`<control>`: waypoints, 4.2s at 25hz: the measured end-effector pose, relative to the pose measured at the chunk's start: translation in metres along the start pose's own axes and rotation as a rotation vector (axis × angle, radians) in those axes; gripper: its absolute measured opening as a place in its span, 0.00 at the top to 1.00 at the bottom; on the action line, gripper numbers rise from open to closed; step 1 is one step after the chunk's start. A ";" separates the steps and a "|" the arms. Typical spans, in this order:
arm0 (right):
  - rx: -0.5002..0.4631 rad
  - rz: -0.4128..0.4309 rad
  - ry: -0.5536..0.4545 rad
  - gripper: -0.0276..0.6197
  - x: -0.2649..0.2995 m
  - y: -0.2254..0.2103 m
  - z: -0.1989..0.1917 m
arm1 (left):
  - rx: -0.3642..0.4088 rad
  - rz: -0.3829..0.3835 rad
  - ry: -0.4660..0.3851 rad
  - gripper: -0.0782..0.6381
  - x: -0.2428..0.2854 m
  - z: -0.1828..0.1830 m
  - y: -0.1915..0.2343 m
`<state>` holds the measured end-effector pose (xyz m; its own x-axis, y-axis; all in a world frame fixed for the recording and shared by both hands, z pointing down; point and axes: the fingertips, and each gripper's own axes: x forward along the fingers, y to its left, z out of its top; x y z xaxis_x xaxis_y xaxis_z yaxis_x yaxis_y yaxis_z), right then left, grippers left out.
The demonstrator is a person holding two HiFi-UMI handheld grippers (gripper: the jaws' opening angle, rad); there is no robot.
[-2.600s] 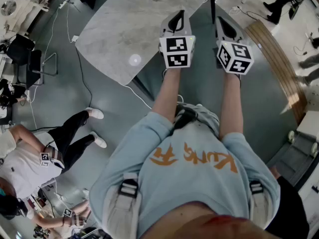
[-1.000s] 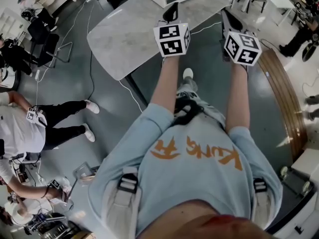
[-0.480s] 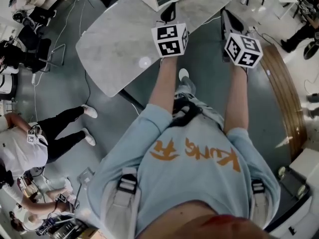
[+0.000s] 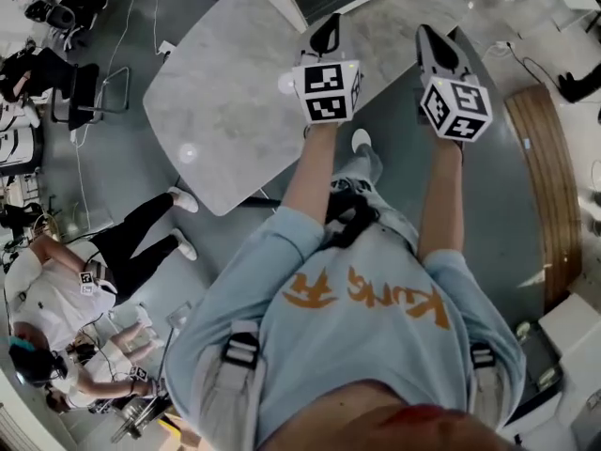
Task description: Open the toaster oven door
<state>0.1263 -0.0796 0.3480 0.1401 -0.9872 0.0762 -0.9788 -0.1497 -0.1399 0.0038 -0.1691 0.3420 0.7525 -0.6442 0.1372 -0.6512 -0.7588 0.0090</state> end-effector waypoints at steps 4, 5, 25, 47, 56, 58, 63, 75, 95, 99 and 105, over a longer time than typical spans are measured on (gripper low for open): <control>-0.005 0.057 0.039 0.96 0.075 -0.003 -0.002 | 0.004 0.009 0.040 0.89 0.052 -0.007 0.026; -0.009 0.068 0.041 0.96 0.093 -0.006 -0.001 | 0.009 0.006 0.032 0.89 0.065 -0.004 0.029; -0.107 0.424 0.091 0.96 0.196 -0.026 0.009 | -0.052 0.261 0.035 0.89 0.115 -0.009 0.050; -0.826 0.901 0.203 0.78 0.196 0.008 -0.014 | 0.317 0.080 0.386 0.73 0.136 -0.031 0.025; -1.103 1.054 0.312 0.71 0.206 0.015 -0.050 | 0.484 -0.017 0.565 0.70 0.146 -0.054 0.031; -1.135 1.063 0.341 0.70 0.210 0.014 -0.055 | 0.472 -0.040 0.576 0.70 0.149 -0.056 0.033; -1.234 1.068 0.383 0.71 0.215 0.006 -0.069 | 0.533 -0.058 0.640 0.70 0.149 -0.064 0.040; -1.357 1.039 0.380 0.80 0.214 0.002 -0.073 | 0.602 -0.003 0.694 0.71 0.150 -0.075 0.039; -1.397 1.022 0.326 0.83 0.162 -0.015 -0.113 | 0.672 0.094 0.656 0.72 0.115 -0.105 -0.012; -1.408 0.994 0.295 0.83 0.154 -0.019 -0.120 | 0.675 0.089 0.666 0.72 0.110 -0.113 -0.020; -1.419 0.943 0.265 0.83 0.143 -0.019 -0.123 | 0.667 0.093 0.670 0.72 0.101 -0.119 -0.028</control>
<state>0.1462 -0.2112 0.4829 -0.3988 -0.6417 0.6551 -0.0805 0.7361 0.6720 0.0866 -0.2019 0.4733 0.3528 -0.6725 0.6506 -0.3590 -0.7394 -0.5696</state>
